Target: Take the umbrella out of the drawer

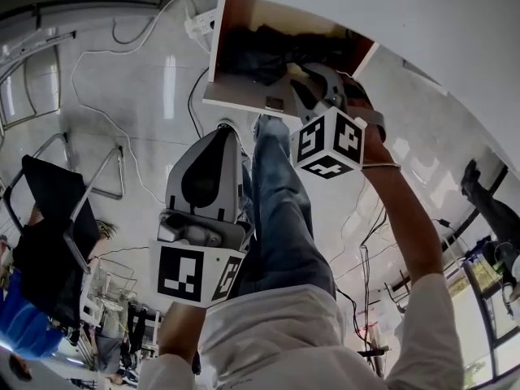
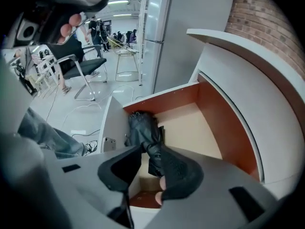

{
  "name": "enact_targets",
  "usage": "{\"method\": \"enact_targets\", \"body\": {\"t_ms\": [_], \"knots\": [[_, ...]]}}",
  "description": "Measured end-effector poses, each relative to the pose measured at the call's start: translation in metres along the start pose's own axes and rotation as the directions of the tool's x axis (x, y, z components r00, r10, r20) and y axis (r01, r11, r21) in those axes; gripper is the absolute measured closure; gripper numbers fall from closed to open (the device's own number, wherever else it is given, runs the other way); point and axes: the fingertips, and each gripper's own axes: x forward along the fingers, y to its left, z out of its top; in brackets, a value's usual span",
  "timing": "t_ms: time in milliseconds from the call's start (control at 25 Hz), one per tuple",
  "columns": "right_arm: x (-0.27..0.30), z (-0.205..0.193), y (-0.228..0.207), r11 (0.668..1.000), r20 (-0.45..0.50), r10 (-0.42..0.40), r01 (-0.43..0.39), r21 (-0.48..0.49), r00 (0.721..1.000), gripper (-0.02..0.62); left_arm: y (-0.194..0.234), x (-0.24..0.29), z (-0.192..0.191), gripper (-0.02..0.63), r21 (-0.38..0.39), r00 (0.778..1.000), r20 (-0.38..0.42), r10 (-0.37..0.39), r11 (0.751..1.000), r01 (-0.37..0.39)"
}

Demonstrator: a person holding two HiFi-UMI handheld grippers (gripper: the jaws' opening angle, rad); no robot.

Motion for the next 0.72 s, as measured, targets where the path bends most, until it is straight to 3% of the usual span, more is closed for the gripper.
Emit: {"method": "enact_targets", "body": {"t_ms": [560, 720], "knots": [[0.048, -0.018, -0.003, 0.96, -0.123, -0.026, -0.01, -0.278, 0.992, 0.411, 0.007, 0.0, -0.003, 0.589, -0.028, 1.0, 0.01, 0.017, 0.999, -0.017], [0.059, -0.024, -0.007, 0.928, -0.157, -0.063, 0.0, -0.373, 0.986, 0.394, 0.008, -0.001, -0.006, 0.589, -0.034, 1.0, 0.007, 0.022, 0.999, -0.022]]}}
